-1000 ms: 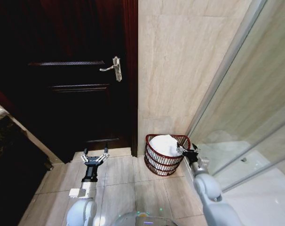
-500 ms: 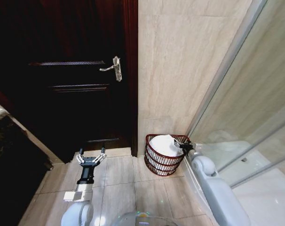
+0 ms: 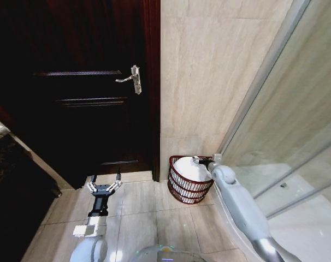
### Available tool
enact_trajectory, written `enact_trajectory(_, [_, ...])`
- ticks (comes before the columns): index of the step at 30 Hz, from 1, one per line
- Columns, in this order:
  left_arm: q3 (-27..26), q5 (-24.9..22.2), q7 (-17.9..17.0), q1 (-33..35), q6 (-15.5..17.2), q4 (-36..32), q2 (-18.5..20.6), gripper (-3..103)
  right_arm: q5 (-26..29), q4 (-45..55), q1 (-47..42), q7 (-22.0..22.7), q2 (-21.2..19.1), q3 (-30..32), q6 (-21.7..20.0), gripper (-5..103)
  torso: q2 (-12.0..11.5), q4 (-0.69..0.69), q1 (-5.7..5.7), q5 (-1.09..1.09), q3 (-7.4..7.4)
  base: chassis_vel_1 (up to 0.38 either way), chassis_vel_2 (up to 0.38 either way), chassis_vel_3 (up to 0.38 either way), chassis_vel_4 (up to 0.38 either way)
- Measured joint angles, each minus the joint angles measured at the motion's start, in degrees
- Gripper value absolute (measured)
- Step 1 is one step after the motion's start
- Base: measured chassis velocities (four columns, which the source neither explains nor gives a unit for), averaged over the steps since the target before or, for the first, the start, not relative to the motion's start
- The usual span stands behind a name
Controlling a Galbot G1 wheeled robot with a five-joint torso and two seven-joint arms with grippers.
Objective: Discard the used towel into the hamper.
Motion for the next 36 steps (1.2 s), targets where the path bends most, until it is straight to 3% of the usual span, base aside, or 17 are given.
enact_trajectory(7, [-0.5,-0.7,0.0,-0.7,0.0,1.1,0.0,100,0.2,-5.2,3.7,-0.2,2.3,-1.3,0.0,100,0.0,0.00,0.00,-0.01,0.00,0.000,0.000,0.000,0.000])
enact_trajectory(27, [-0.4,-1.0,-0.1,-2.4,0.7,1.7,0.0,100,-0.1,-10.4,5.1,-3.2,3.9,-0.6,0.2,100,0.0,0.00,-0.01,0.00,0.00,0.000,0.000,0.000,0.000])
enact_trajectory(36, [-0.4,-1.3,-0.1,-2.0,0.5,1.2,0.0,100,-0.7,-10.8,3.8,-4.6,5.4,-0.3,-2.1,100,0.0,-0.01,-0.01,-0.01,-0.01,0.000,0.000,0.000,0.000])
